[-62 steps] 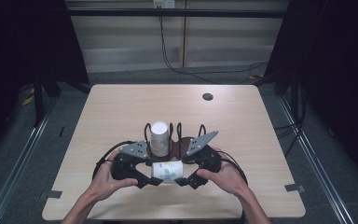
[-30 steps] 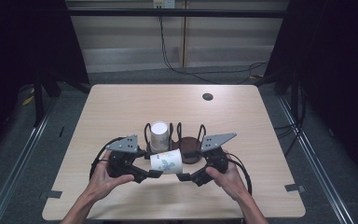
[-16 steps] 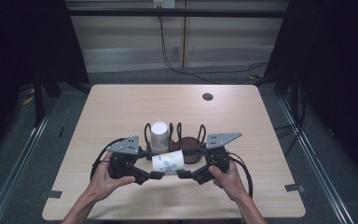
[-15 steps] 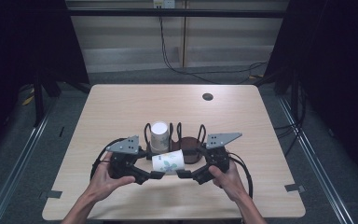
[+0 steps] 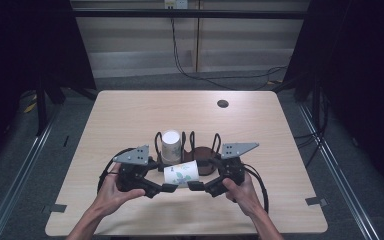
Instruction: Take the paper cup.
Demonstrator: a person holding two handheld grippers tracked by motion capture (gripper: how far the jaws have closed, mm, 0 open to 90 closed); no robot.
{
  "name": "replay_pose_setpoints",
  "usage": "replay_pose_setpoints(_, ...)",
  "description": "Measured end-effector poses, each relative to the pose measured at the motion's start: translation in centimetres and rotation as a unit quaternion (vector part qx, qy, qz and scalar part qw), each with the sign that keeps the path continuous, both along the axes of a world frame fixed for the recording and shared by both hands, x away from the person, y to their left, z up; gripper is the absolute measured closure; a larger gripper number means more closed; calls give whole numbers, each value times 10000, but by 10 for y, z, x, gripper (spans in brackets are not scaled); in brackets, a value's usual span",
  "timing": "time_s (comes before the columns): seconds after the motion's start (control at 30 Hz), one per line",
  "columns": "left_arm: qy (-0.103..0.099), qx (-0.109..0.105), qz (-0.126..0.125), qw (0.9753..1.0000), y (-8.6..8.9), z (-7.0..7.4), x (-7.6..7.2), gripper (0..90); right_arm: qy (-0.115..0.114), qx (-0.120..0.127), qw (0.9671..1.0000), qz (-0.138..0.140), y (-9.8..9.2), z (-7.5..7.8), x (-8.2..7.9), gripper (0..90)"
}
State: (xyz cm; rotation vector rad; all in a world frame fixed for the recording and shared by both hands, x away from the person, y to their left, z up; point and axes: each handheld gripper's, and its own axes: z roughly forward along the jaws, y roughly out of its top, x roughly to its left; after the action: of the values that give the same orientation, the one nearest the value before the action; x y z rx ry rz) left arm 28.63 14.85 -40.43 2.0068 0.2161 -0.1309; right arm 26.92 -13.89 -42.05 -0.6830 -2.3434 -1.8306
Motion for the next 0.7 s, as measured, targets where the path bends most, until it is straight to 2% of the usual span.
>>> replay_pose_setpoints(0.2, 48, -31, -69, 10000, -2, 1, -1, 369, 1, -73, 10000, 63, 6, -1, 0, 145)
replay_pose_setpoints(0.27, 5, -23, -67, 10000, -2, 1, -2, 369, 13, -24, 9999, 107, 6, -2, 0, 151)
replay_pose_setpoints(0.33, 19, 9, -94, 10000, -3, 1, -2, 370, -23, -21, 9999, 132, 7, -1, 0, 198)
replay_pose_setpoints(0.57, 148, -50, -133, 9998, -1, -2, 1, 368, 52, 83, 9998, 186, 5, -1, 1, 232)
replay_pose_setpoints(0.7, 216, 9, -139, 9997, -2, -4, 2, 362, 76, 97, 9997, 205, 3, -1, 2, 254)
